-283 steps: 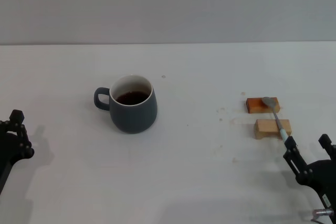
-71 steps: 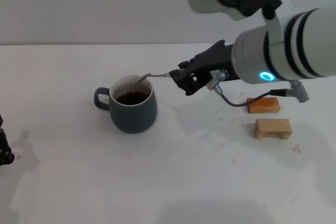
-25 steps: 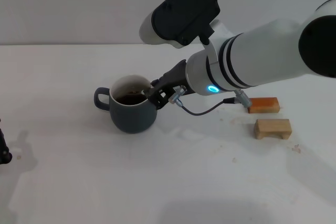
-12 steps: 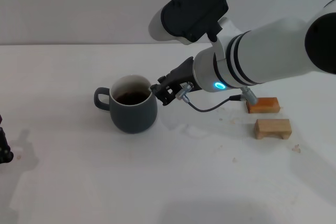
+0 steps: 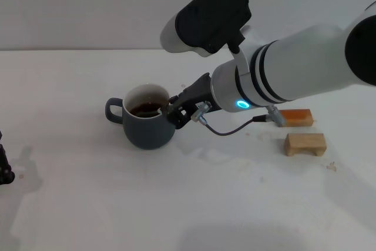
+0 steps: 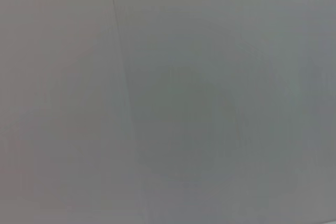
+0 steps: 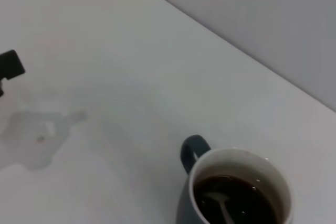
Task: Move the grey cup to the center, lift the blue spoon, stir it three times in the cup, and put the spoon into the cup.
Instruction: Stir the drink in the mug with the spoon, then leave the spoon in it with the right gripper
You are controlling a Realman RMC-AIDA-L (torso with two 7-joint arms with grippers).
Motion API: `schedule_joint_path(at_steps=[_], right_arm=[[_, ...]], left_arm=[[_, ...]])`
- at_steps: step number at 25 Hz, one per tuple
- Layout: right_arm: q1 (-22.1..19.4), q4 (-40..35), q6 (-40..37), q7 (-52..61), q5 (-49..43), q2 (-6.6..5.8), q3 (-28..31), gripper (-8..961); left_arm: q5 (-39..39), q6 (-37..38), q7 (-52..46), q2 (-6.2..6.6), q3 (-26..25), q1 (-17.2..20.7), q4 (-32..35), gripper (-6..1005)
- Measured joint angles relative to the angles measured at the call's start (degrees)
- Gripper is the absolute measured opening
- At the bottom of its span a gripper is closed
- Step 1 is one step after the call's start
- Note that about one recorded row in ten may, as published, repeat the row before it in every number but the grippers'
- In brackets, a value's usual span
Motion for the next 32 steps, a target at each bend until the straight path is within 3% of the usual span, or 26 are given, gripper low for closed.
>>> schedule_joint_path(at_steps=[15, 32], right_arm=[[2.39, -3.82, -5.23, -1.31, 0.55, 0.11, -0.68, 160], [0.46, -1.94, -3.02, -1.41, -1.39, -0.06, 0.37, 160]], left_arm=[[0.00, 0.17, 0.00, 0.18, 0.00, -0.58, -0.01, -2], [0.00, -0.07, 0.00, 0.09, 0.05, -0.49, 0.00, -2]])
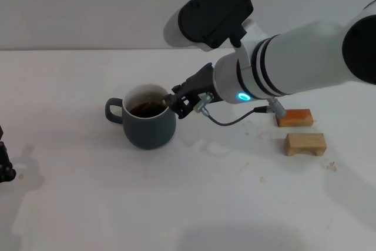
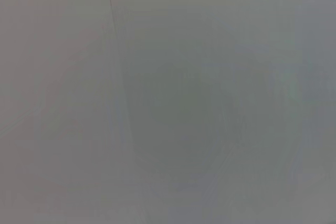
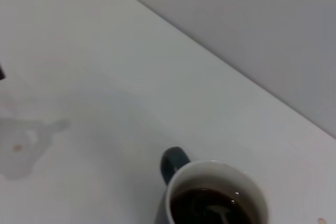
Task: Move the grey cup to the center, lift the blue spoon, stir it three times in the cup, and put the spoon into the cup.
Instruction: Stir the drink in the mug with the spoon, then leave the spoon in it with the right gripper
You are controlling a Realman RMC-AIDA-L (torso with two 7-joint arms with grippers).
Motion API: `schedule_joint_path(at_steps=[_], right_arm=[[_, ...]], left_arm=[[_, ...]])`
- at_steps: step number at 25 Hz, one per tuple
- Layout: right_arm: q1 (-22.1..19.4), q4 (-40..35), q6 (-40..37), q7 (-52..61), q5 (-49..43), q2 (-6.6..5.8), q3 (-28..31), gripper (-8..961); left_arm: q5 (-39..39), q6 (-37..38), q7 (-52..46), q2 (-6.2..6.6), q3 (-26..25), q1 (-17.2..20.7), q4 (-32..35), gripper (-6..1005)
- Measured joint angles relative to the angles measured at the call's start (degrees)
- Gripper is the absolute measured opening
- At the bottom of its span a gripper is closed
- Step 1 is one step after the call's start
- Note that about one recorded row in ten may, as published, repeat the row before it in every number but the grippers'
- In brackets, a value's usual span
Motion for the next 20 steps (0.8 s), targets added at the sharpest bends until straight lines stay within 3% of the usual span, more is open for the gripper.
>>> schedule_joint_path(at_steps=[20], right_arm=[[2.07, -0.52, -1.42, 0.00, 2.50, 0.19, -1.37, 160]], left_arm=[[0.08, 0.36, 0.00, -0.01, -0.06, -0.10, -0.52, -2]])
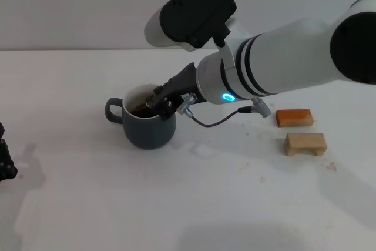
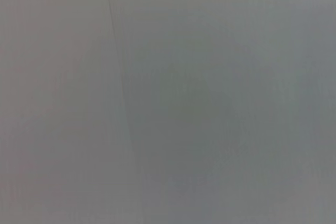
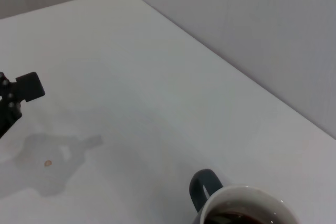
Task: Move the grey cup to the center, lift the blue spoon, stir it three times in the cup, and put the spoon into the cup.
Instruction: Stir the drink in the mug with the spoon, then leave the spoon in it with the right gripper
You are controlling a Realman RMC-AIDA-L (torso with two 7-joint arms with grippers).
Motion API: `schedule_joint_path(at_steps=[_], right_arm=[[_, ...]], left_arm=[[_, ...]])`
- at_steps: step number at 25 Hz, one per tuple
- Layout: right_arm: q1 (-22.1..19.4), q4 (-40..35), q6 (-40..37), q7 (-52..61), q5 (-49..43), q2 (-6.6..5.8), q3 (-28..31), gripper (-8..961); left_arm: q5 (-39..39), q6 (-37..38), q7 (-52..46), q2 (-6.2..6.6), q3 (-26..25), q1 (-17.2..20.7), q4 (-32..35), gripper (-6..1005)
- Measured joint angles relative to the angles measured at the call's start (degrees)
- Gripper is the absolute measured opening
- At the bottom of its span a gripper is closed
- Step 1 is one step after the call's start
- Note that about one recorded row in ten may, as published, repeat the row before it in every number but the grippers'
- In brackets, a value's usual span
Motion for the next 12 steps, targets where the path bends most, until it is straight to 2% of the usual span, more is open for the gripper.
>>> schedule_joint_path(at_steps=[12], right_arm=[[0.00, -2.56, -1.35, -1.44, -2.01, -0.24, 1.68, 161]], left_arm=[[-0.08, 0.06, 0.00, -0.04, 0.00, -0.15, 0.00, -2]])
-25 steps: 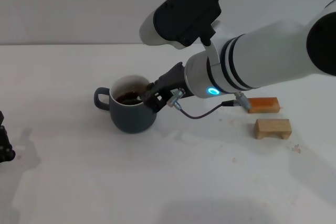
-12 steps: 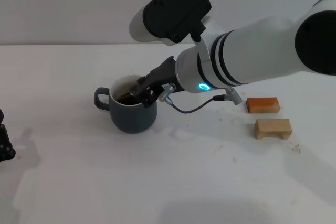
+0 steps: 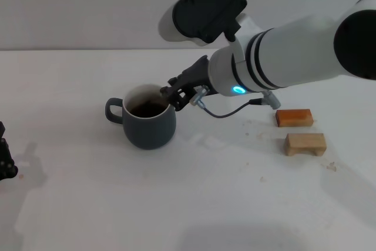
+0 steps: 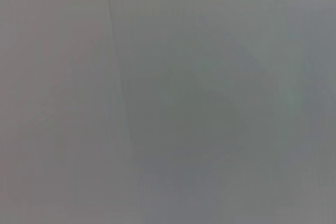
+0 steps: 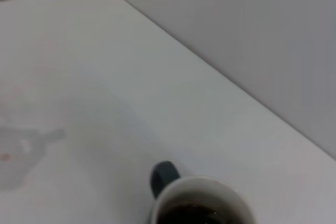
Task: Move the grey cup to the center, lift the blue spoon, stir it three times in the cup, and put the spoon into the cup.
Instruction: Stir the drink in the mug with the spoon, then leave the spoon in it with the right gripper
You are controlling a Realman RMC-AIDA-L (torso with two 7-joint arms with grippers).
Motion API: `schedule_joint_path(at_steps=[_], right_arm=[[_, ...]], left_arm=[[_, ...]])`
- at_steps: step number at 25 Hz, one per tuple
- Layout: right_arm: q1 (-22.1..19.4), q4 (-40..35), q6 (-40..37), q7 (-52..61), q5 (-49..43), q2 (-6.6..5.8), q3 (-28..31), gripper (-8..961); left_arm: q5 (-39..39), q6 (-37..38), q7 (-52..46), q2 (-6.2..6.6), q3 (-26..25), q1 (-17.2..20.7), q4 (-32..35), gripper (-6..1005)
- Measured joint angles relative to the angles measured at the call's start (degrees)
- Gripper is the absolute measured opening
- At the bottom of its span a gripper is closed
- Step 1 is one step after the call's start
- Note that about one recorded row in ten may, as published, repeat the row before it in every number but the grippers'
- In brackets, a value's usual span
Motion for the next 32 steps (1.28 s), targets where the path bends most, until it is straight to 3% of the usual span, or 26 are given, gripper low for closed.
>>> schedule_joint_path(at_steps=[16, 32], right_arm=[[-4.13, 6.77, 4.54, -0.01, -0.30, 0.26, -1.37, 160], [-0.66, 0.96, -2.87, 0.01, 0.56, 0.32, -1.86, 160]], left_arm=[[0.00, -0.06, 0.00, -0.13, 0.01, 0.42, 0.00, -2], [0.00, 1.05, 0.00, -0.07, 0.00, 0.41, -0.09, -2]])
